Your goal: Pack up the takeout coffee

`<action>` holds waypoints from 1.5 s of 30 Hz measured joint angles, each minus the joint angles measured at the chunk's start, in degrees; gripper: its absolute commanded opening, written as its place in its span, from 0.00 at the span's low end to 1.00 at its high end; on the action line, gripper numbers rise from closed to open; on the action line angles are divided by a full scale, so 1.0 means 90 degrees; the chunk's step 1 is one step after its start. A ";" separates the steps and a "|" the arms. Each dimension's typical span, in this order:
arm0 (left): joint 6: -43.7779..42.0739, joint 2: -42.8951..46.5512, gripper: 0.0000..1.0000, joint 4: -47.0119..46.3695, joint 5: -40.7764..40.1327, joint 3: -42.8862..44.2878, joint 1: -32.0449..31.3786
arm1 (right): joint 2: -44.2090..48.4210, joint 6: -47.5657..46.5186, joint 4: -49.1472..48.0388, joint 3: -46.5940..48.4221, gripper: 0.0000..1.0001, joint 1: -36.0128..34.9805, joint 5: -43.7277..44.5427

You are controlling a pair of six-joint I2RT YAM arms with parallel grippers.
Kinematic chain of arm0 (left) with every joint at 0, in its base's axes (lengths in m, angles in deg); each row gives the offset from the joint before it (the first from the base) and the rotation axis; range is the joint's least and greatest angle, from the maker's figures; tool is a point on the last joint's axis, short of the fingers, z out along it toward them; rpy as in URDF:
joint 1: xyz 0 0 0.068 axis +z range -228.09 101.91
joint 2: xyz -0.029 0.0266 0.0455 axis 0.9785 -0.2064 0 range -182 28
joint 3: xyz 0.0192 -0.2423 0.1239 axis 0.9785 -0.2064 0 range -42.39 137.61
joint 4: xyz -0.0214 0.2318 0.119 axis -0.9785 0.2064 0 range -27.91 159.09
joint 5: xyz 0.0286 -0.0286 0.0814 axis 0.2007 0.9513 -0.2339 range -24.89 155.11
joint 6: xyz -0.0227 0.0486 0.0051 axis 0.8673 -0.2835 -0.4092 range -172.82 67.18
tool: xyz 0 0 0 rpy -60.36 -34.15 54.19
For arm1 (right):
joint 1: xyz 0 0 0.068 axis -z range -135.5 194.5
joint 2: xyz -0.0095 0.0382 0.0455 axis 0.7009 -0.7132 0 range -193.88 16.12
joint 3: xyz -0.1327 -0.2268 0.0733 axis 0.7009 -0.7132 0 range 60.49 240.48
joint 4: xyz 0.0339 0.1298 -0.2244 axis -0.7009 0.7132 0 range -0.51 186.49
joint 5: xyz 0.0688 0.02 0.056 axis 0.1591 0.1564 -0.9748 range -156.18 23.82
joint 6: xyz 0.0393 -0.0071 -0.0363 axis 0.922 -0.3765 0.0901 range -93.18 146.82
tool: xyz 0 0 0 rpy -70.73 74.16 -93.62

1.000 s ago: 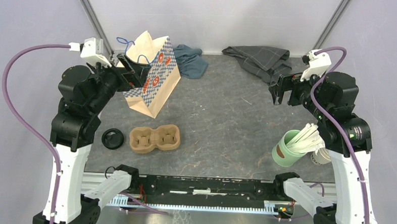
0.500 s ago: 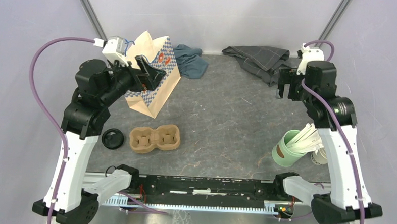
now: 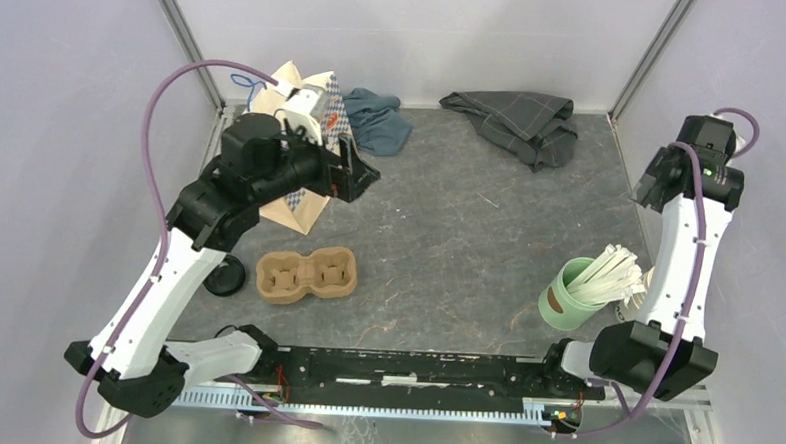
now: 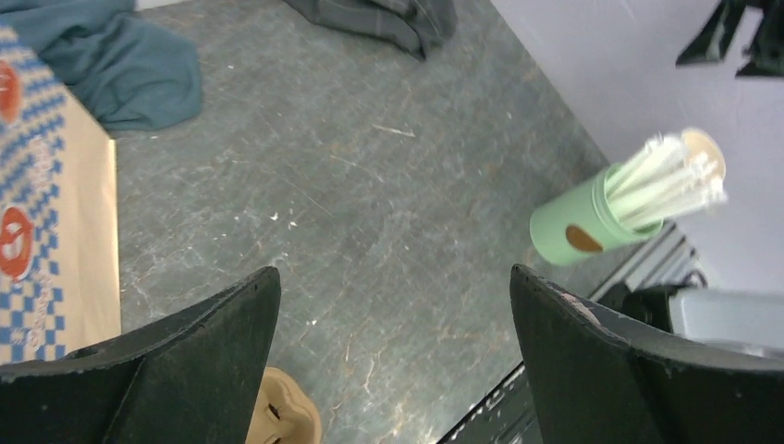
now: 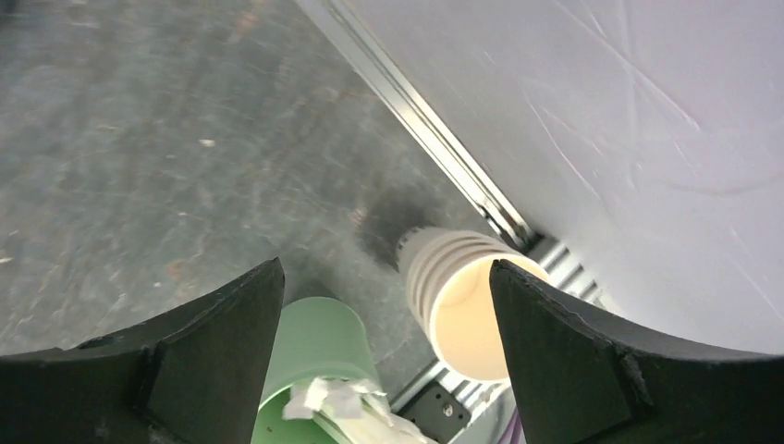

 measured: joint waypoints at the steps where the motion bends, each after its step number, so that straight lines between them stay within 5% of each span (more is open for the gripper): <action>1: -0.0090 -0.0044 1.00 0.0017 -0.0075 0.0000 -0.0177 | -0.0085 0.0080 0.0058 -0.0034 0.90 0.0172 0.0095; 13: -0.0408 -0.0253 1.00 0.0503 -0.0160 0.0333 -0.0629 | -0.0080 0.1511 0.0233 -0.1151 0.83 0.0755 0.1025; 19: -0.0364 -0.0697 1.00 0.1008 0.0274 0.1234 -0.0631 | 0.0364 0.1931 -0.0022 -0.1916 0.67 0.0758 0.0925; 45: -0.0328 -0.1090 1.00 0.1489 0.0797 0.1790 -0.0631 | 0.0865 0.2035 -0.0597 -0.2684 0.44 0.0867 0.1307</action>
